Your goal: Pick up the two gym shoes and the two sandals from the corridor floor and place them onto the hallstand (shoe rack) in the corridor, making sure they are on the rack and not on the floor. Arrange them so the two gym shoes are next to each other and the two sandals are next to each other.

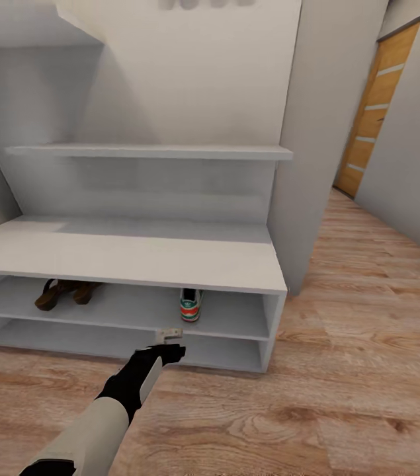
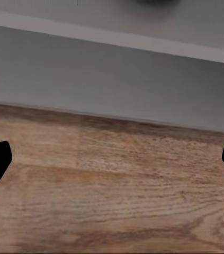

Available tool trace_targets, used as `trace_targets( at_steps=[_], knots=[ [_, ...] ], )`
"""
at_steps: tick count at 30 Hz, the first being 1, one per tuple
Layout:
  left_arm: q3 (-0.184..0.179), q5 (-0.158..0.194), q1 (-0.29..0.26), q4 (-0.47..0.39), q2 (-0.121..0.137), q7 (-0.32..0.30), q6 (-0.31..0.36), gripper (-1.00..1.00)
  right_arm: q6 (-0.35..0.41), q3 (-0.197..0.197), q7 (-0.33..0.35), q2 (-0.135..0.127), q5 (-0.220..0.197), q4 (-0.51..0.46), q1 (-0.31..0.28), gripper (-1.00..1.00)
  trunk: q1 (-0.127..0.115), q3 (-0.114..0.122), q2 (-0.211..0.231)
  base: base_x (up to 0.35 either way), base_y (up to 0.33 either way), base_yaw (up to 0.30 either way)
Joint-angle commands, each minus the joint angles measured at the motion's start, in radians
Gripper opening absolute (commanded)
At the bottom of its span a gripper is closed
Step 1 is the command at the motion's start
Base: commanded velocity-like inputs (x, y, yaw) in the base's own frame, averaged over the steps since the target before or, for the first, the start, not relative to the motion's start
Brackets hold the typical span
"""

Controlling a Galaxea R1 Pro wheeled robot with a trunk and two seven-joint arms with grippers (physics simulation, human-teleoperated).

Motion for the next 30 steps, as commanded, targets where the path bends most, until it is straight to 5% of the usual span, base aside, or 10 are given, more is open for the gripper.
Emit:
trace_targets(
  at_steps=[1, 30],
  knots=[
    [0.003, 0.003, 0.000, -0.002, -0.001, 0.002, 0.005, 1.00, 0.005, 0.000, -0.008, 0.000, -0.008, -0.002, -0.001, -1.00, -0.001, -0.001, 0.000, -0.059, 0.301, 0.000],
    [0.001, 0.004, 0.000, -0.002, -0.001, 0.003, 0.007, 1.00, 0.006, 0.000, -0.010, 0.001, -0.008, -0.008, -0.001, -1.00, -0.001, -0.001, 0.000, -0.055, 0.308, 0.000]
  ],
)
